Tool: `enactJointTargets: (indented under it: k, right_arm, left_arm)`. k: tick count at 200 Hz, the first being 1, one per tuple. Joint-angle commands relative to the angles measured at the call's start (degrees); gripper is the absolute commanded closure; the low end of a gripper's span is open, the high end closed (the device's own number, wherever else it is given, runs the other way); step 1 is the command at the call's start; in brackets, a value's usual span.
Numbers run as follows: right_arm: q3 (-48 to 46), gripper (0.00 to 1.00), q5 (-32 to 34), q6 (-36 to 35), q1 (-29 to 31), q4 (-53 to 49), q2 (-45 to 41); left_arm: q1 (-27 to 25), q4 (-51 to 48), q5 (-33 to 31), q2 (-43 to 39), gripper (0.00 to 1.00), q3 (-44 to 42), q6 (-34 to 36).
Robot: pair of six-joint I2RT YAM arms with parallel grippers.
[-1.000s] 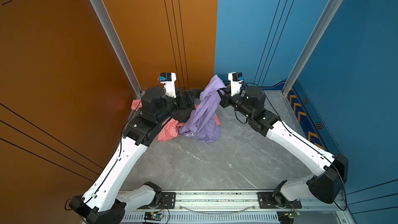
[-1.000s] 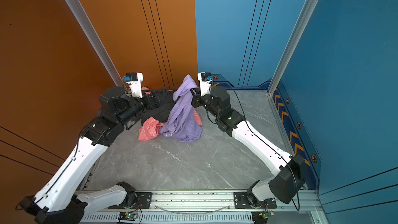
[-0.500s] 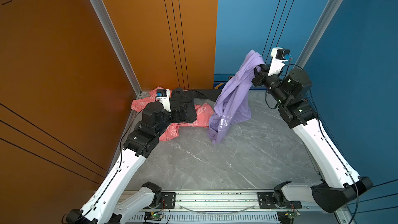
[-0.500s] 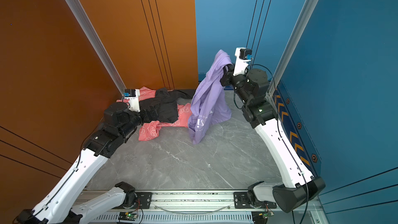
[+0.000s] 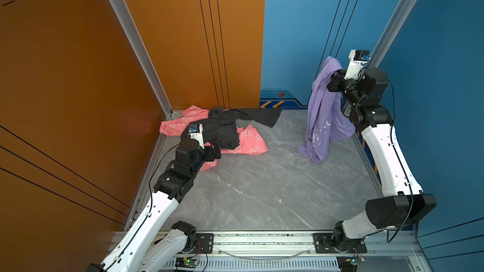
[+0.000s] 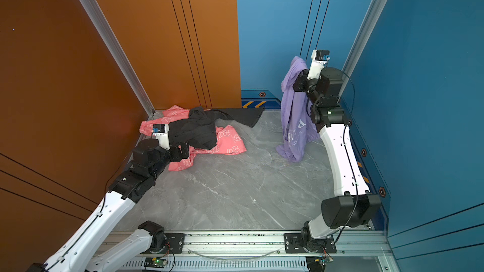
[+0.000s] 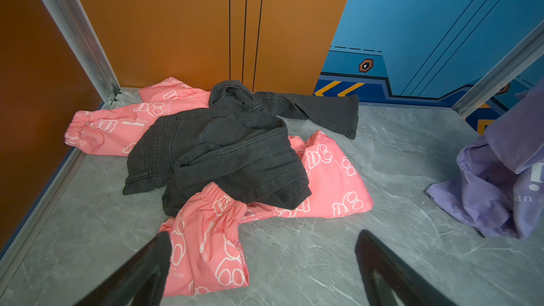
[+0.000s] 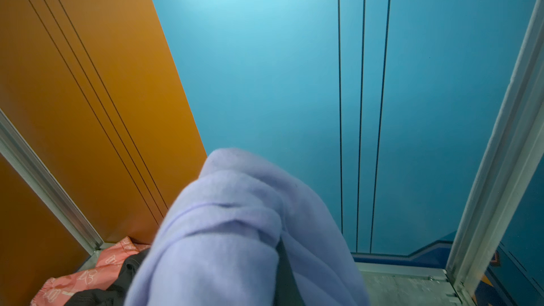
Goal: Pick out a specific cloth from the pile
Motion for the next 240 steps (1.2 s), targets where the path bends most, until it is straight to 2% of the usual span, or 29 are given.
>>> enactJointTargets:
  k: [1,55,87,113,141,156,173,188,212,230,240]
  right_arm:
    - [-4.1,0.97,1.6,-3.6,-0.4,-3.8,-0.2]
    - [-20.4,0.96,13.1,-5.1,-3.0,-10.6,0.5]
    - [-27.8,0.93,17.9,-4.8,-5.6,-15.3,2.3]
    - [-32.3,0.90,19.3,-4.2,-8.1,-17.5,3.3]
    - [-35.7,0.75,22.0,-3.4,-9.6,-19.8,3.5]
    - [-38.2,0.54,21.0,-1.5,-10.8,-19.8,2.2]
    - [-41.2,0.41,20.4,1.0,-11.4,-19.7,-0.9]
    - [-45.4,0.31,19.2,3.4,-11.1,-18.4,-6.0]
    - [-51.4,0.22,19.6,5.7,-10.7,-15.4,-17.7]
    - [-54.9,0.06,17.9,6.9,-10.3,-10.7,-26.9]
    - [-56.3,0.05,16.0,6.9,-9.8,-7.2,-30.9]
  left_arm:
    - [1.1,4.1,-4.4,-1.0,0.02,-2.5,0.7]
    - [3.3,9.1,-6.4,0.5,0.02,-6.3,-0.7]
    - [4.3,10.6,-7.7,2.0,0.02,-7.6,-0.6]
    - [5.1,14.7,-9.9,2.6,0.02,-10.3,-1.1]
    - [6.3,18.6,-13.2,4.3,0.02,-12.8,-0.8]
    - [6.9,21.7,-15.1,5.7,0.02,-14.7,-0.2]
    - [8.3,26.3,-15.6,7.5,0.02,-17.2,0.4]
    - [9.6,29.3,-16.1,8.9,0.02,-18.9,1.1]
    - [11.4,35.7,-17.7,11.3,0.02,-21.9,3.2]
    - [12.8,40.1,-15.5,13.3,0.02,-23.5,6.4]
    - [13.2,42.1,-14.6,14.7,0.02,-24.2,7.8]
